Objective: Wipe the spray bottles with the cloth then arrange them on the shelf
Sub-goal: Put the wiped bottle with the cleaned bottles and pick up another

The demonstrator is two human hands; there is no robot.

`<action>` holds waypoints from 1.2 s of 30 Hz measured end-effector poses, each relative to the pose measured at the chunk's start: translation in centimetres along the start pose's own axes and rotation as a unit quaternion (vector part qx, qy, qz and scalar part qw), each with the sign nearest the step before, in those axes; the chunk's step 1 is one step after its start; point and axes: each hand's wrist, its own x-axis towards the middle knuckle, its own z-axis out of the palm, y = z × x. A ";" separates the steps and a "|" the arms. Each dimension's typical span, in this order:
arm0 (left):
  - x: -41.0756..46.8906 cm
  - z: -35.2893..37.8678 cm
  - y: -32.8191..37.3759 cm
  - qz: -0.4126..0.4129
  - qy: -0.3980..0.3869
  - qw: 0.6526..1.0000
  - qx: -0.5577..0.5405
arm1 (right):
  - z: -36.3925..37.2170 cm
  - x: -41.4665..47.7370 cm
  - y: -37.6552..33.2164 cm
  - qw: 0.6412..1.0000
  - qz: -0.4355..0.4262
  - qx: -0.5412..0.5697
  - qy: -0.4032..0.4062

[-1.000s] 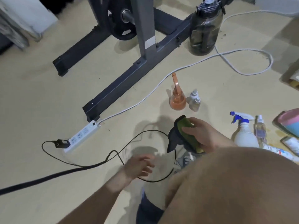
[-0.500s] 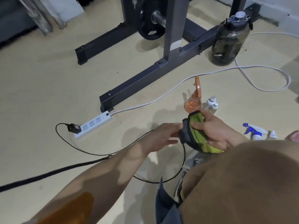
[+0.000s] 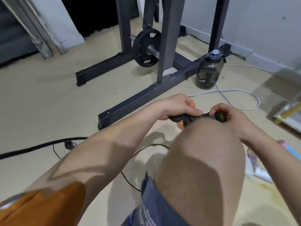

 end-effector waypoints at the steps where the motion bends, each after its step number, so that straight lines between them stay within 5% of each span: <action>1: -0.6 -0.3 1.5 0.020 -0.011 0.999 0.040 | -1.1 -0.8 -0.6 1.000 -0.012 -0.013 0.018; 4: -2.5 -0.9 6.4 0.093 0.001 0.977 0.193 | -5.1 -4.3 -1.4 0.991 -0.013 -0.130 0.034; 6: -3.4 -1.0 9.3 0.147 0.059 0.930 0.332 | -7.8 -6.8 -0.9 0.978 0.009 -0.203 0.049; 9: -4.8 -0.1 12.1 0.188 0.103 0.885 0.413 | -10.2 -11.1 -1.2 0.994 0.037 0.023 0.102; 12: -5.6 2.2 12.7 0.186 0.011 0.972 0.143 | -10.9 -14.8 -1.9 0.903 0.008 0.402 0.153; 14: -5.6 4.9 12.2 0.165 -0.057 0.982 -0.077 | -10.3 -16.7 -2.5 0.820 -0.037 0.553 0.145; 16: -4.7 7.9 11.0 0.119 -0.072 0.982 -0.129 | -9.8 -17.8 -2.0 0.772 -0.038 0.615 0.155; 19: -2.2 11.8 7.6 0.038 -0.092 0.993 0.058 | -8.5 -18.1 0.8 0.800 0.087 0.554 0.213; 22: 1.1 15.7 2.2 0.013 -0.156 0.942 0.298 | -7.3 -17.9 5.8 0.832 0.206 0.448 0.254; 24: 3.0 17.9 -1.4 0.005 -0.173 0.939 0.297 | -6.1 -17.8 9.3 0.817 0.249 0.445 0.268; 28: 5.9 20.4 -6.3 -0.059 -0.100 0.993 0.023 | -3.8 -17.6 15.1 0.758 0.319 0.516 0.240; 31: 7.5 22.8 -8.3 -0.149 -0.071 0.983 -0.084 | -2.3 -16.7 18.2 0.729 0.380 0.525 0.218; 33: 8.2 24.2 -9.4 -0.199 -0.132 0.971 -0.012 | -1.3 -15.9 19.7 0.715 0.411 0.539 0.172; 36: 10.7 25.5 -11.7 -0.160 -0.278 0.904 0.284 | -0.4 -14.8 21.7 0.703 0.436 0.557 0.068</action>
